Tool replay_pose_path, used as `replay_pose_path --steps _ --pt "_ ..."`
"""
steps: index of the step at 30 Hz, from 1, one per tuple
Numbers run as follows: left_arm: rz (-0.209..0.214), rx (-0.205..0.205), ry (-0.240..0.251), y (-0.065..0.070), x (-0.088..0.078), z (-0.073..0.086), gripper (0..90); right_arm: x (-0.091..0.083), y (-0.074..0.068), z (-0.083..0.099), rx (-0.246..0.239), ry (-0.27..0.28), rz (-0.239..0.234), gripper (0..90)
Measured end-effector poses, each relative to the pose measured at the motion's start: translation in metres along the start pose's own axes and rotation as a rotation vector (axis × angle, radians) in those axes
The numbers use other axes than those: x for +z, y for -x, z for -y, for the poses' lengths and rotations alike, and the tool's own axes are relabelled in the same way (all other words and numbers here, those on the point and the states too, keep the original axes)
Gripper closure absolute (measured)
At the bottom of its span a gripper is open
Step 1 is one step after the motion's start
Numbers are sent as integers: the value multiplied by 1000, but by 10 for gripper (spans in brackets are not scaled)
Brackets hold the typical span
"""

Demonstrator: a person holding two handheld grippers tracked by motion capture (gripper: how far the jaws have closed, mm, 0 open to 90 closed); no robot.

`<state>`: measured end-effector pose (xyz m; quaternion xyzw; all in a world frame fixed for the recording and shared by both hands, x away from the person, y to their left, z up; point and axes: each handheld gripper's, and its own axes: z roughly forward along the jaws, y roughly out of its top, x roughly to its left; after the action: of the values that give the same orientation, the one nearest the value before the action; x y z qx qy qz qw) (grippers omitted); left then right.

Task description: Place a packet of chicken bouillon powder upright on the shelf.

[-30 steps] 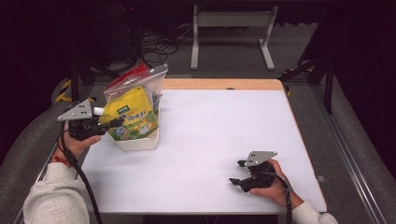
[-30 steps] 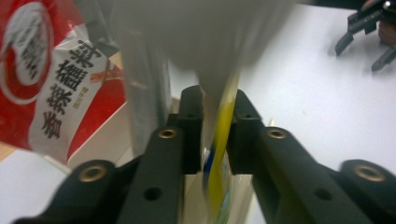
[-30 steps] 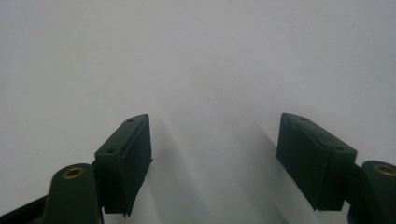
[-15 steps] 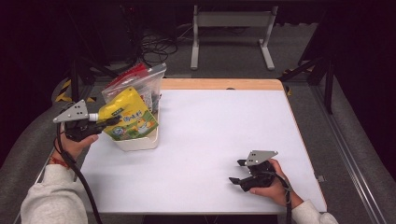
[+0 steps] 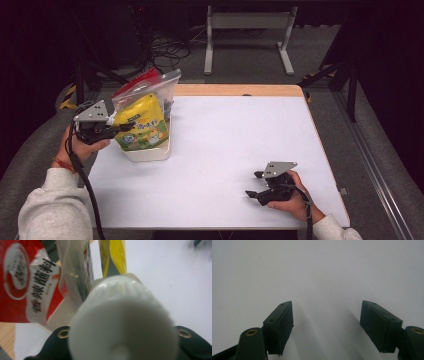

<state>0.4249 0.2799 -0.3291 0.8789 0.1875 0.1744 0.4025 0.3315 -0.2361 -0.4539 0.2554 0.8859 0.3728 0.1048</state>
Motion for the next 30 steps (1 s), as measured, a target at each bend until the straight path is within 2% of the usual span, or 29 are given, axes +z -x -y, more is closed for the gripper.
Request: replay_pose_path --steps 2,9,11,17,25,28,30 --pt "0 5 -24 0 5 0 898 0 0 0 -2 0 2 266" --pt "-14 -17 -21 2 15 8 897 -1 -1 0 -5 4 -3 264" --pt "-23 -47 6 2 16 17 897 -2 -1 -1 -7 10 -3 265" --pt "-34 -76 40 3 17 27 898 -2 -1 -2 -3 16 -4 266" --pt "-53 -126 120 7 20 41 888 -2 -1 -3 -8 22 -6 266" --pt "-71 -132 139 10 20 43 860 -3 -1 -4 -10 25 -5 266" --pt "-100 -144 146 13 20 43 820 -4 0 -4 -11 30 -4 266"
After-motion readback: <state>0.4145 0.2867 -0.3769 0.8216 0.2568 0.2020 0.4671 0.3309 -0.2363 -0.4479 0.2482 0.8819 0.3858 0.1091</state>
